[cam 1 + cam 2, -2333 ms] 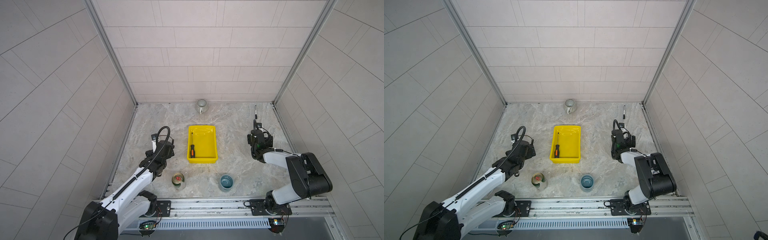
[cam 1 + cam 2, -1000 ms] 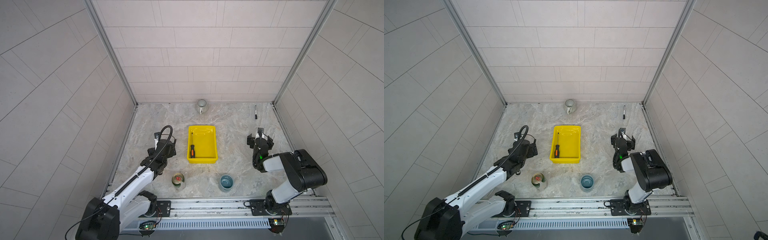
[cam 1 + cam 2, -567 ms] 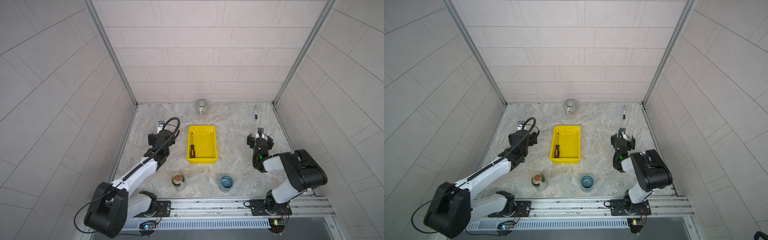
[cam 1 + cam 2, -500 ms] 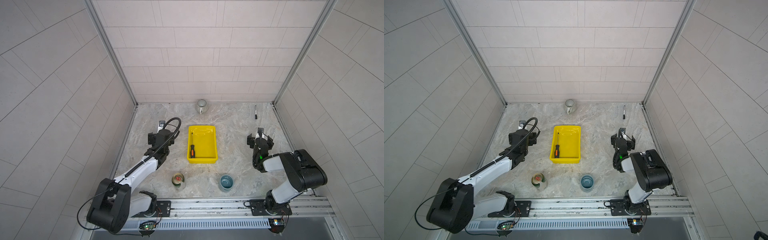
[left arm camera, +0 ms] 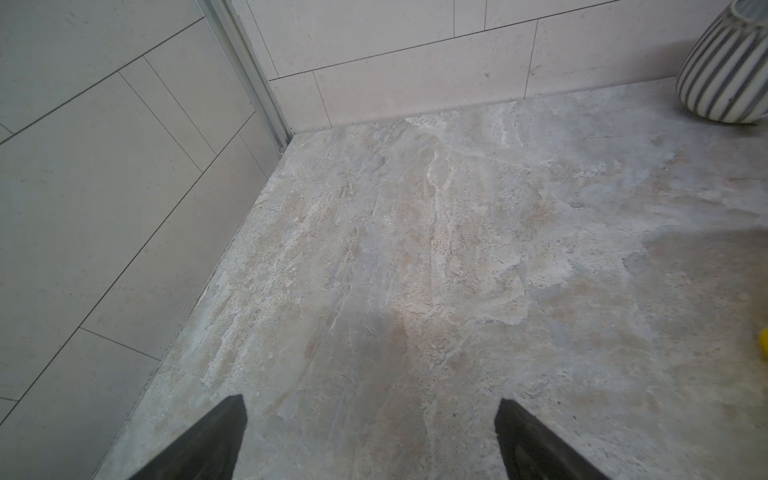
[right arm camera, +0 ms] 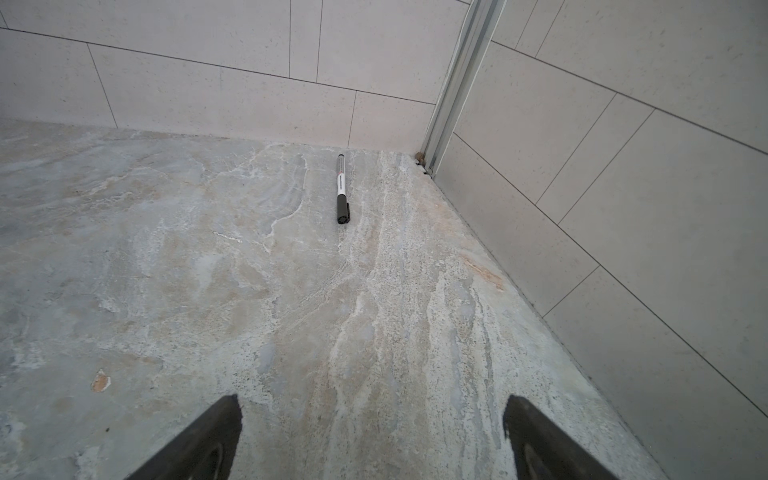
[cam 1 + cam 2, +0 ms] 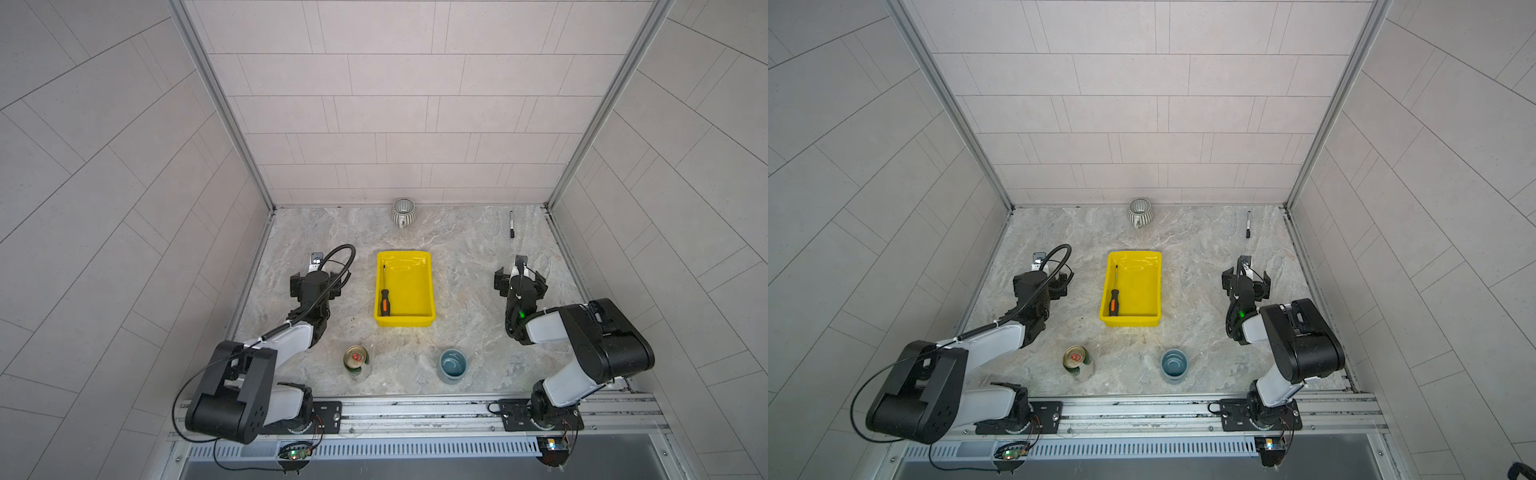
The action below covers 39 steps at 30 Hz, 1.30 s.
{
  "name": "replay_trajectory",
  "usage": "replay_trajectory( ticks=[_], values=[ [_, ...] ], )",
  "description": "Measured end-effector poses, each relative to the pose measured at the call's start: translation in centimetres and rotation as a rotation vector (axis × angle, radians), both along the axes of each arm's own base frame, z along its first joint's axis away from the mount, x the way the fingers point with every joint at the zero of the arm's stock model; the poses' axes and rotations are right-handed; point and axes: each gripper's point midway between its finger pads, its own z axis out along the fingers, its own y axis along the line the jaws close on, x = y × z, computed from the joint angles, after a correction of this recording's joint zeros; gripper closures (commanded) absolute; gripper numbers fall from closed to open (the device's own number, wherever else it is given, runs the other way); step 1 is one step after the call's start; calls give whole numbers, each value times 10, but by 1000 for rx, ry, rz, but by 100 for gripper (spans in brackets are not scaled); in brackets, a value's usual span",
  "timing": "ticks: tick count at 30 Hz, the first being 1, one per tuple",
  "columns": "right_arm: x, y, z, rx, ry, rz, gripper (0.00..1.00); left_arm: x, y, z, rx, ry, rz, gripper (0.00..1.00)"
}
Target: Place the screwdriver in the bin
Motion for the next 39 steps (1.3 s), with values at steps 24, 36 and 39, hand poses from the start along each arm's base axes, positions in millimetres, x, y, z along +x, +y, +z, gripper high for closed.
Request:
replay_trajectory(
  ticks=[24, 36, 39],
  values=[
    [0, 0, 0, 0, 0, 0, 1, 18, 30, -25, -69, -76, 92, 0],
    [1, 1, -1, 4, 4, 8, 1, 18, 29, -25, -72, -76, 86, 0],
    [3, 0, 0, 8, 5, 13, 1, 18, 29, -25, -72, -76, 86, 0]
  ],
)
